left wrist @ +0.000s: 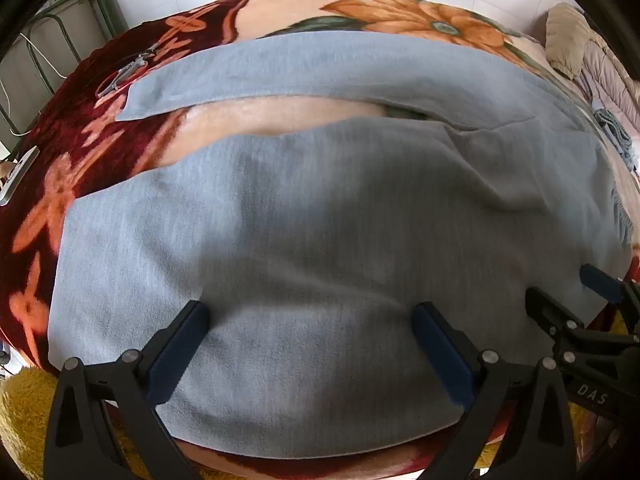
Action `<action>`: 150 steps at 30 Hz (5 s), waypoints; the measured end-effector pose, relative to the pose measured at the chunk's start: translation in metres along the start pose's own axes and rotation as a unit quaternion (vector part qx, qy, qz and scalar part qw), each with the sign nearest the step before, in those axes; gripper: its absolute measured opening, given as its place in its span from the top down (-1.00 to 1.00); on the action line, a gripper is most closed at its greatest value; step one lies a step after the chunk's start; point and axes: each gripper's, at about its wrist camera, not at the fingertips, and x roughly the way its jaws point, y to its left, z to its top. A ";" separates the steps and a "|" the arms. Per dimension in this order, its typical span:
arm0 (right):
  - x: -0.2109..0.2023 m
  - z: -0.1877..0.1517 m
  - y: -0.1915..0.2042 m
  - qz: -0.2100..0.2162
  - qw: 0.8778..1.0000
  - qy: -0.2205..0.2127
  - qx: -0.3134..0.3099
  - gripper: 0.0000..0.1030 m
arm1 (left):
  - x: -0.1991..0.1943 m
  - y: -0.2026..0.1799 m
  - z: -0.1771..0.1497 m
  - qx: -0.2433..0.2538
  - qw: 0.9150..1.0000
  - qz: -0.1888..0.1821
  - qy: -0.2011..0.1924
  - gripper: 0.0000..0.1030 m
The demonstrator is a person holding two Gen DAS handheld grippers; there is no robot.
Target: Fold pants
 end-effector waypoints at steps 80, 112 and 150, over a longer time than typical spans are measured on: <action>-0.017 -0.005 -0.192 -0.023 0.969 0.056 0.240 -0.82 | -0.019 -0.076 -0.035 0.169 0.980 -0.090 0.044 -0.96; -0.068 0.010 -0.207 0.098 0.954 -0.100 0.266 0.86 | -0.039 -0.073 -0.026 0.165 0.982 -0.087 -0.005 -0.88; -0.070 0.023 -0.223 0.079 0.952 -0.096 0.278 0.57 | -0.094 -0.024 0.008 0.061 0.988 -0.101 -0.097 0.83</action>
